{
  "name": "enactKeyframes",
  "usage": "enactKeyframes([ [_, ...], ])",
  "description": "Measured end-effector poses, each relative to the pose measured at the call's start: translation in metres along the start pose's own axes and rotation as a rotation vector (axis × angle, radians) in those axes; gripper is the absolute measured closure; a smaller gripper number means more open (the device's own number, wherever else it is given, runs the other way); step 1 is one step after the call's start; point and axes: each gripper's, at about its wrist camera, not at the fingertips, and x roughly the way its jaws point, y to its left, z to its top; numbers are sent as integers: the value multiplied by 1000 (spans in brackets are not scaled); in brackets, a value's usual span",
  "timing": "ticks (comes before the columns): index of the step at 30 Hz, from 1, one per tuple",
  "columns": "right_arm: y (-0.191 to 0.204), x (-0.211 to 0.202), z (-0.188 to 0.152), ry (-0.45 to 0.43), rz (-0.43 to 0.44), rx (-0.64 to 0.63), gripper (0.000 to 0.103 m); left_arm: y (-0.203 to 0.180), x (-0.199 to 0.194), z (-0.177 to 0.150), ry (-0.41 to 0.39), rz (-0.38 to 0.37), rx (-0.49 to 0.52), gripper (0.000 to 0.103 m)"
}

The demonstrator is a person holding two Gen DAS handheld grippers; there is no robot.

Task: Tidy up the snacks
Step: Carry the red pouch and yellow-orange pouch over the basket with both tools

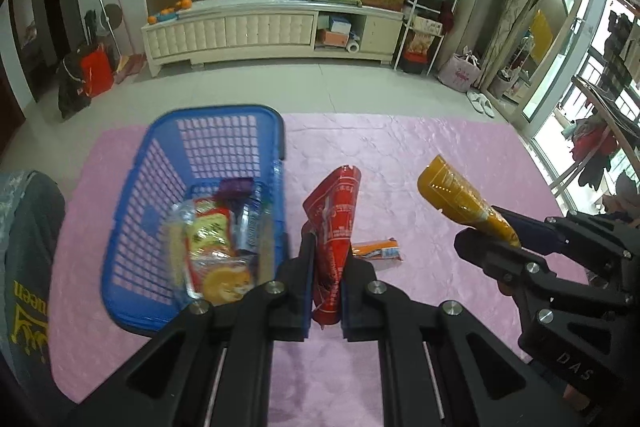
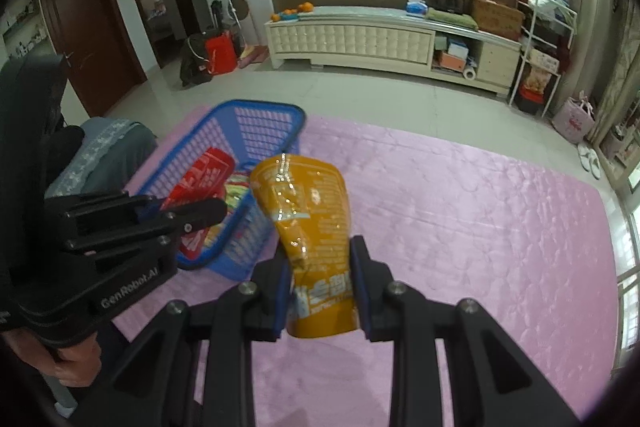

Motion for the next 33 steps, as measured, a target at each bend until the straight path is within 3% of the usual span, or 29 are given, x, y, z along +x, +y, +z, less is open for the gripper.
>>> enactKeyframes([
  [13, 49, 34, 31, 29, 34, -5, 71, 66, -15, 11, -3, 1, 27, 94],
  [33, 61, 125, 73, 123, 43, -44, 71, 130, 71, 50, 95, 23, -22, 94],
])
